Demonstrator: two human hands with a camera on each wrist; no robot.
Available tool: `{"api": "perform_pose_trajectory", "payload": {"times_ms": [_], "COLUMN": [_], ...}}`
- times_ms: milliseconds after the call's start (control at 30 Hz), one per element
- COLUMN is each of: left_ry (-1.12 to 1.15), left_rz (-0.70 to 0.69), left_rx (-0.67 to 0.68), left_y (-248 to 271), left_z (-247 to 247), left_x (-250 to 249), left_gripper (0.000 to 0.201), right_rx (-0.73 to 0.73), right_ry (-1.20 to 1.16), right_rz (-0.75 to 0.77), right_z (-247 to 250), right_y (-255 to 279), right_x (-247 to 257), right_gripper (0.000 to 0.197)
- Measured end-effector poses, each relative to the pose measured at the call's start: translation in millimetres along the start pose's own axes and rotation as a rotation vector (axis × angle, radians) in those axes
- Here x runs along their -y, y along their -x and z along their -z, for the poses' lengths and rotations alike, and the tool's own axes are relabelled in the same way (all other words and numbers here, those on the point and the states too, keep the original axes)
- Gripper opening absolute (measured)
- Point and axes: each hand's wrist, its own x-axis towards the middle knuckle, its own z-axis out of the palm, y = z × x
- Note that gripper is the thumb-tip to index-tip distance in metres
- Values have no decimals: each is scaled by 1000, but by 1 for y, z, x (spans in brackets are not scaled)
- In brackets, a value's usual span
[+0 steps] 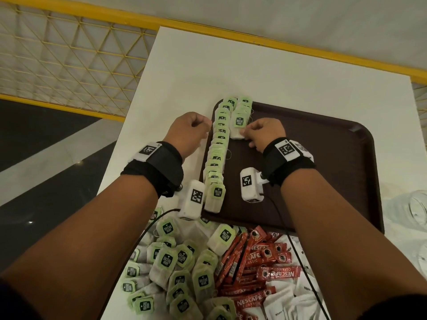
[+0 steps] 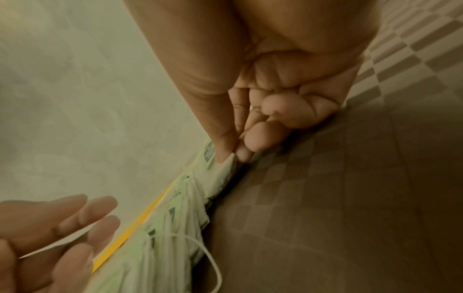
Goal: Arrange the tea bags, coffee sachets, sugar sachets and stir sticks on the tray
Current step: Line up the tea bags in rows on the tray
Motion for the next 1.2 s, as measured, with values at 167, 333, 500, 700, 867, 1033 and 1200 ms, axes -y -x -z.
{"api": "perform_pose_trajectory", "payload": {"times_ms": [167,333,500,700,867,1033,1200], "left_ry": [-1,-82,-171,-470,-647,-943,-967], "left_rz": [16,22,43,-2,11,-23,67], "left_rx": [-6,46,115,130,209,161,146], "left_y": [15,45,84,127,155,169,172], "left_z": [14,33,54,86,102,115,111], "left_x": [-1,3,26,66,90,102,104], "left_gripper": [14,15,11,15,15,39,53], "right_rx": [-35,-12,169,367,491,456,420], "right_ry": [82,108,223,434,533,811,955], "right_rz": [-8,61,194,287,346,302,224], "right_z": [3,8,1,-37,-74,-96,-107], "right_y": [9,52,118,179,209,228,244], "right_x": [4,9,6,-2,4,8,15], "right_gripper": [20,22,24,16,29,50,52]}}
